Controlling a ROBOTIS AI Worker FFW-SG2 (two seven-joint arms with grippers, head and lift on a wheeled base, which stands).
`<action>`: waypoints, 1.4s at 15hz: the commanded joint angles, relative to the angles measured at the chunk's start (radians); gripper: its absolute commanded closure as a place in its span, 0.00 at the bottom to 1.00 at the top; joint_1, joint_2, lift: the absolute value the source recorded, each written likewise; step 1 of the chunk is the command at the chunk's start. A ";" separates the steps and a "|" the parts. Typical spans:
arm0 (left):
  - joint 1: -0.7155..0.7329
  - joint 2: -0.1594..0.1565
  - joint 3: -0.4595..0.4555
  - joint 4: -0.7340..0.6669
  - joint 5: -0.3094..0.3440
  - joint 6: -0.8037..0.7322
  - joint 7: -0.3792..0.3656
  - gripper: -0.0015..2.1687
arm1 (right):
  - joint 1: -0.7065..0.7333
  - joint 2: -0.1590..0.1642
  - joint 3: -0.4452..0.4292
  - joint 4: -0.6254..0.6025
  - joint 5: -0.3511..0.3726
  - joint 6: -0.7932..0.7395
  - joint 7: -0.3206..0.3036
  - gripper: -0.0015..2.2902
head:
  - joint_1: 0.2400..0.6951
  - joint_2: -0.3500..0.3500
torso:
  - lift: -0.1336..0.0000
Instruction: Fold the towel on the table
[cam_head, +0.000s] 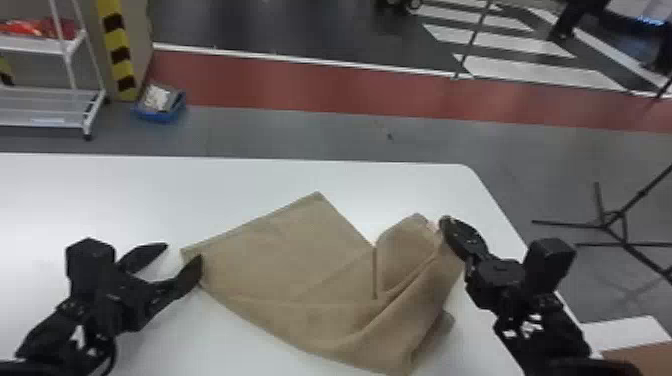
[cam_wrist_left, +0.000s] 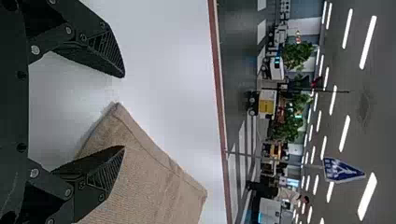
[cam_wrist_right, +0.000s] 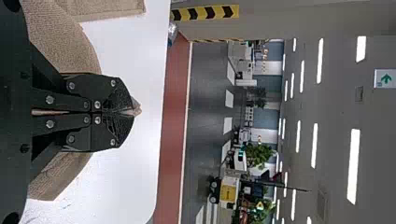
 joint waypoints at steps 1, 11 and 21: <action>0.001 0.000 0.001 0.000 -0.006 0.004 0.000 0.19 | -0.003 0.000 0.005 0.000 0.001 0.000 0.000 0.57 | 1.00 0.14 | 0.15; -0.007 -0.003 0.010 0.002 -0.018 -0.002 -0.008 0.25 | -0.004 0.000 0.005 0.005 0.003 0.000 0.000 0.57 | 1.00 0.16 | 0.15; -0.008 -0.003 0.013 0.009 -0.033 -0.002 0.000 0.72 | -0.018 0.000 0.005 0.020 0.001 -0.016 0.001 0.57 | 1.00 0.15 | 0.15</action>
